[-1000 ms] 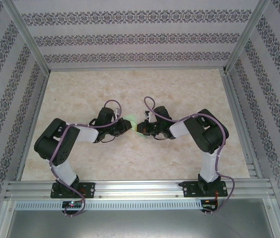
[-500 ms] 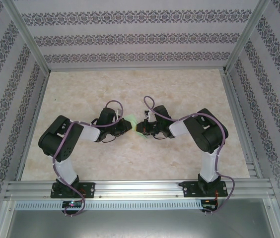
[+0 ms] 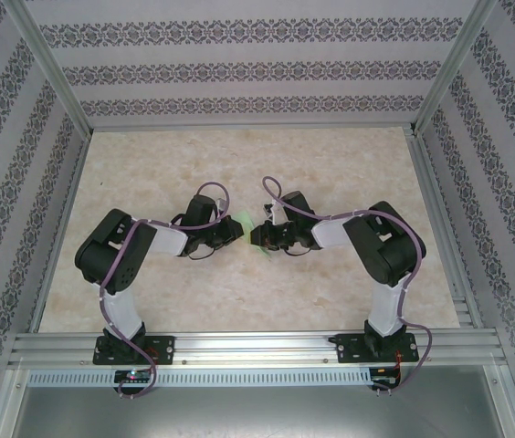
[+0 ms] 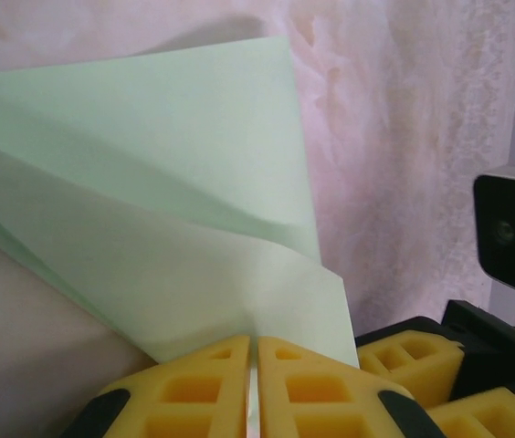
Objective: Fold a paper plane with a square sheet of paper (pick it up from the middle)
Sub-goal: Fold the wing for the fifth time at the center of the table.
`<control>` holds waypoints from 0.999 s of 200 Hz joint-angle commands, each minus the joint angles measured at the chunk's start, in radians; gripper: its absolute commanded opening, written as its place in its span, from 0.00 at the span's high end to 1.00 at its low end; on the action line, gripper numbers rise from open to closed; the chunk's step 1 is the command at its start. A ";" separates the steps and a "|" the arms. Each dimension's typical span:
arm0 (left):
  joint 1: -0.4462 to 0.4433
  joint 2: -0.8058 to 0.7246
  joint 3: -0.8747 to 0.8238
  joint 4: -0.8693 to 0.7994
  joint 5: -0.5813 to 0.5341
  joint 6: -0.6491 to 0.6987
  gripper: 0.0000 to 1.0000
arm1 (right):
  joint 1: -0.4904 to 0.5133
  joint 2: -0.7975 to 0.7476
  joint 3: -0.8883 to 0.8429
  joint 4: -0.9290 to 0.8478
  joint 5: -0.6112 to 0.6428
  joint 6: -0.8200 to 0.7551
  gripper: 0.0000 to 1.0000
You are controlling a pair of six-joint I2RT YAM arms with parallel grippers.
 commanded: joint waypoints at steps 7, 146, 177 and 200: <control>-0.010 0.023 0.030 -0.059 -0.021 0.032 0.89 | -0.008 -0.053 0.019 -0.111 0.016 -0.090 0.78; -0.010 0.047 0.064 -0.134 -0.029 0.044 0.89 | 0.097 -0.132 0.074 -0.357 0.286 -0.456 0.69; -0.010 0.050 0.069 -0.138 -0.026 0.044 0.89 | 0.100 -0.117 0.083 -0.353 0.323 -0.488 0.71; -0.011 0.051 0.071 -0.144 -0.027 0.046 0.89 | 0.105 -0.109 0.085 -0.342 0.329 -0.508 0.72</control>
